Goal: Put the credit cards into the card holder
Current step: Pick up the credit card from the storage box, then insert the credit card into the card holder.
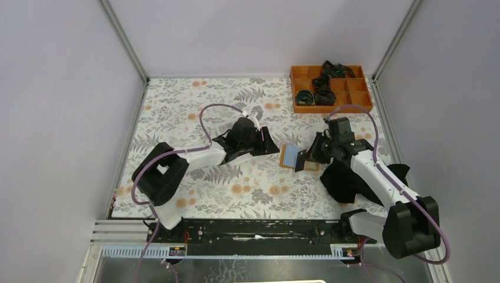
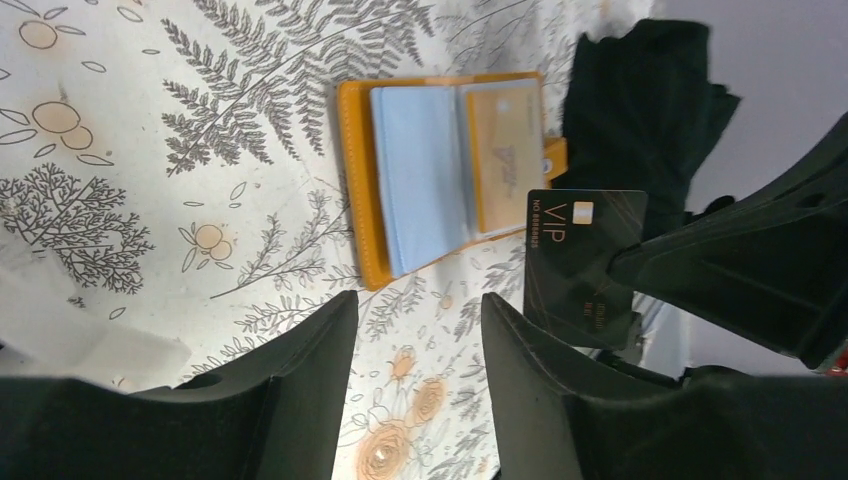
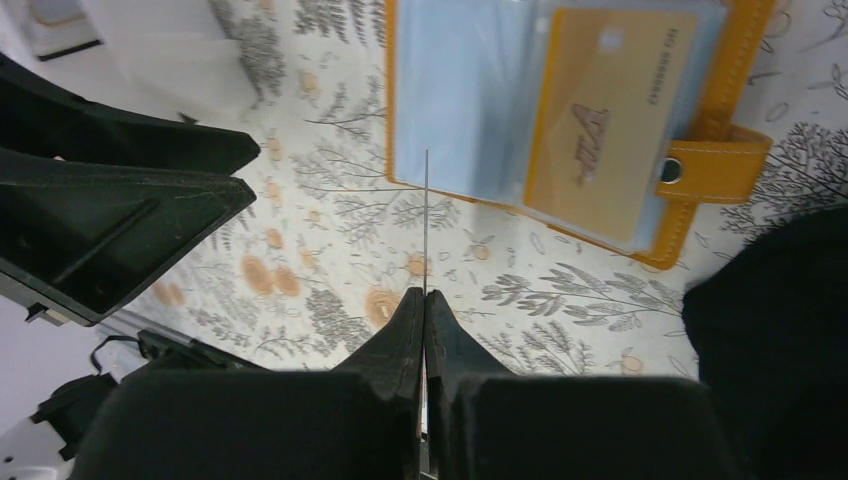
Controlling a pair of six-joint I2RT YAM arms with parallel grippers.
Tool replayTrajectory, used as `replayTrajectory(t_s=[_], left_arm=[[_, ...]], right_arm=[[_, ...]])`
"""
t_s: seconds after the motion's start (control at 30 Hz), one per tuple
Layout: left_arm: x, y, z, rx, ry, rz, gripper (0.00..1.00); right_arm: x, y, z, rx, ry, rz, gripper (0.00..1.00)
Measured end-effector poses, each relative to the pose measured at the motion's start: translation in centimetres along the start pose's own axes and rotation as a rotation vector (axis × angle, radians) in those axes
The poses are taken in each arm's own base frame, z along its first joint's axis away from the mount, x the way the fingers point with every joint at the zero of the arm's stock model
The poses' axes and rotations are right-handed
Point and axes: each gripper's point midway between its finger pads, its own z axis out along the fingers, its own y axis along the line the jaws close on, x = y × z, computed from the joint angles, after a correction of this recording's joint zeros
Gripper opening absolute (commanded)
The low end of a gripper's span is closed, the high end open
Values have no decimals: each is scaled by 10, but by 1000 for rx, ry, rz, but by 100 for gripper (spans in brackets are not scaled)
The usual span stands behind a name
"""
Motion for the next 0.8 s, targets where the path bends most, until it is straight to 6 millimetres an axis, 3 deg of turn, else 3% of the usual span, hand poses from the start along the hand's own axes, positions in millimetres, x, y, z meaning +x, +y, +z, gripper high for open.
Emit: replayTrajectory(t_s=[0.27,0.8], left_arm=[[22,21,21,-72,86,37,56],[24,32,41,-108,118,51,55]], right_arm=[[10,-31,14,87,52,18,0],[-4,-53,47,96,67,28,0]])
